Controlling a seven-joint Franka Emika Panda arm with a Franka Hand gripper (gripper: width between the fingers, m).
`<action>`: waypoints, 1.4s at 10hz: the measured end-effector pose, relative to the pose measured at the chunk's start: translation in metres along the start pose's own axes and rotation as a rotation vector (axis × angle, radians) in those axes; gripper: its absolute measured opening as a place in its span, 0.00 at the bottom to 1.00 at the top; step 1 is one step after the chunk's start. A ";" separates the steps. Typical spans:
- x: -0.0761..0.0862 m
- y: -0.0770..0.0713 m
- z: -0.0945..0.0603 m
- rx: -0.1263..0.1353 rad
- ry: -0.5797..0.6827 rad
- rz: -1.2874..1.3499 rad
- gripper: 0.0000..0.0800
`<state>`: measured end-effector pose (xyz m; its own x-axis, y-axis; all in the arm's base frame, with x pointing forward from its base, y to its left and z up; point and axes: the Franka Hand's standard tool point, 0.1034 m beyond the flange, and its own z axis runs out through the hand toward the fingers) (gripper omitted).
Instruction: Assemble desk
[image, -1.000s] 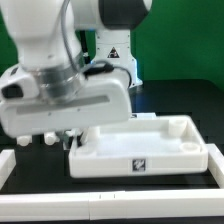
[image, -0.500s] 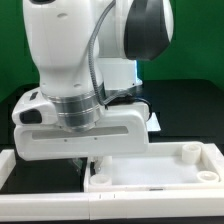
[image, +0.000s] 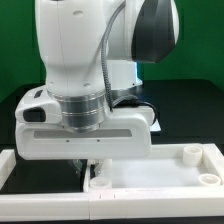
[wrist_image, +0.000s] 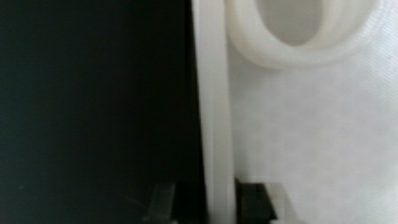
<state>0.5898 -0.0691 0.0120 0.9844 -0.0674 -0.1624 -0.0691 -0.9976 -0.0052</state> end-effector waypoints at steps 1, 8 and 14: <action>0.000 0.000 0.000 0.002 0.000 -0.017 0.07; -0.037 0.001 -0.042 0.031 -0.030 -0.088 0.79; -0.056 0.001 -0.038 0.030 -0.028 -0.102 0.81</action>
Offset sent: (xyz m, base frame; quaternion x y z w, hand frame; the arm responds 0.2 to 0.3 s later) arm 0.0000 0.0000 0.0000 0.0000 0.0000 0.0000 1.0000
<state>0.5410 -0.0672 0.0589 0.9817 0.0352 -0.1874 0.0259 -0.9983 -0.0522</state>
